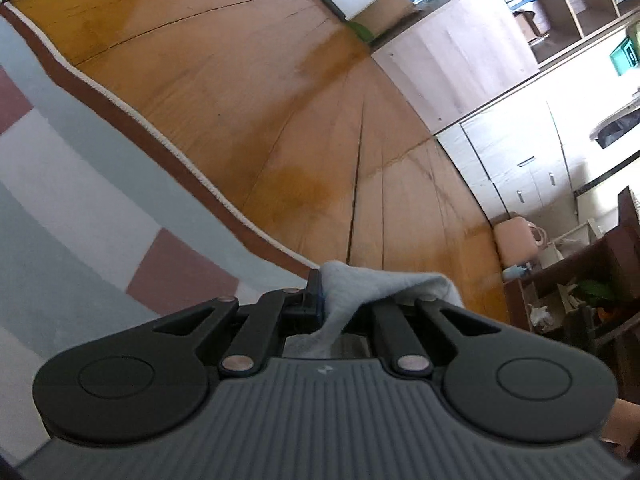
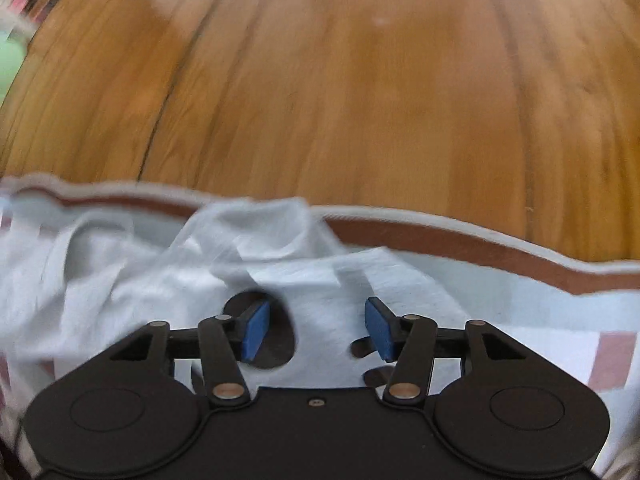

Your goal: Fold clothes

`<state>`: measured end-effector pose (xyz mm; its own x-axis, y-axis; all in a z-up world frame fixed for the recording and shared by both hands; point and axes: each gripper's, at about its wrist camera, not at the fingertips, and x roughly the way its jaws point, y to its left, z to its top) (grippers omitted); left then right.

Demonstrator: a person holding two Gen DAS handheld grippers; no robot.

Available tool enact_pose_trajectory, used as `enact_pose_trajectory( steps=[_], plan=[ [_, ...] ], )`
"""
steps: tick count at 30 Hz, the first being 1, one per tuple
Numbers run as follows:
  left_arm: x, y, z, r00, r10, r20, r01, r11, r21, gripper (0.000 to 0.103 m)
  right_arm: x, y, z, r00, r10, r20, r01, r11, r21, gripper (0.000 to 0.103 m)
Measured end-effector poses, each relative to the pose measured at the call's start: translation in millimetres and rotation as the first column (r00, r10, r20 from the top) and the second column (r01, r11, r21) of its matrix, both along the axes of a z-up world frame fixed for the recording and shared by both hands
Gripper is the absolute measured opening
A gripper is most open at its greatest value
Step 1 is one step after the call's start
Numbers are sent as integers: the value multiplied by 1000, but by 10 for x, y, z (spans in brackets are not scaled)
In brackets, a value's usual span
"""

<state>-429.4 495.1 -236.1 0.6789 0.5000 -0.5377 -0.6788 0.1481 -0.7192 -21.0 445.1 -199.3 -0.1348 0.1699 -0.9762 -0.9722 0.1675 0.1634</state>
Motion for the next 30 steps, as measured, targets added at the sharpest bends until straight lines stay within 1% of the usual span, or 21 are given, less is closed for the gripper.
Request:
enact_pose_trajectory(
  steps=[2, 5, 7, 9, 10, 11, 12, 13, 14, 16, 17, 19, 21, 23, 24, 25, 27, 28, 29, 30],
  plan=[
    [8, 4, -18, 1000, 0, -2, 0, 1000, -7, 3, -107, 27, 39, 995, 84, 58, -85, 996, 22, 58],
    [19, 14, -49, 1000, -2, 3, 3, 1000, -23, 3, -104, 90, 47, 989, 104, 109, -110, 993, 51, 62],
    [29, 18, -63, 1000, -6, 4, 6, 1000, -29, 3, -113, 82, 8, 989, 106, 102, -112, 992, 61, 67],
    [39, 21, -76, 1000, -9, 5, 10, 999, -36, 3, -133, 52, -50, 991, 105, 78, -111, 991, 68, 67],
    [45, 23, -83, 1000, -11, 5, 11, 999, -39, 3, -142, 36, -79, 992, 105, 66, -110, 991, 72, 54],
    [50, 24, -90, 1000, -13, 6, 13, 999, -42, 3, -152, 21, -108, 993, 105, 54, -109, 991, 75, 24],
    [49, 19, -86, 1000, -14, 0, 14, 999, -41, 3, -161, 6, -136, 994, 105, 42, -108, 991, 79, 16],
    [47, 13, -81, 1000, -14, -6, 14, 999, -39, 3, -188, -35, -118, 992, 123, 24, -125, 988, 88, 6],
    [42, 9, -78, 1000, -15, -11, 14, 999, -38, 3, -241, -116, -27, 986, 169, -3, -168, 980, 108, 3],
    [37, 8, -79, 1000, -18, -17, 18, 999, -47, 3, -356, -332, 183, 968, 251, -33, -244, 960, 137, 3],
    [42, 12, -87, 1000, -21, -22, 20, 998, -56, 3, -409, -455, 267, 958, 282, -54, -273, 953, 130, 3],
    [60, 14, -103, 999, -27, -32, 25, 997, -70, 3, -519, -680, 402, 930, 351, -108, -342, 935, 95, 2],
    [86, 8, -117, 999, -35, -40, 32, 996, -78, 3, -703, -975, 472, 900, 408, -150, -405, 913, 52, 2],
    [122, -1, -109, 997, -42, -58, 38, 997, -73, 3, -887, -1226, 488, 882, 440, -167, -446, 895, 1, 2],
    [129, -3, -105, 997, -46, -63, 41, 997, -70, 3, -971, -1305, 478, 878, 453, -156, -462, 887, -25, 2],
    [135, -10, -99, 996, -48, -69, 44, 997, -66, 3, -1020, -1312, 486, 879, 459, -130, -467, 884, -33, 2],
    [141, -29, -88, 996, -41, -83, 36, 998, -60, 3, -1022, -1254, 579, 889, 445, -107, -447, 894, 0, 3],
    [146, -34, -87, 995, -41, -91, 36, 998, -57, 3, -971, -1188, 641, 897, 431, -95, -431, 902, 24, 6],
    [153, -39, -86, 994, -44, -100, 38, 998, -55, 3, -840, -1060, 714, 911, 405, -84, -401, 914, 56, 12],
    [171, -45, -85, 992, -48, -116, 42, 998, -48, 3, -710, -930, 771, 924, 373, -79, -367, 927, 84, 20]
  ],
)
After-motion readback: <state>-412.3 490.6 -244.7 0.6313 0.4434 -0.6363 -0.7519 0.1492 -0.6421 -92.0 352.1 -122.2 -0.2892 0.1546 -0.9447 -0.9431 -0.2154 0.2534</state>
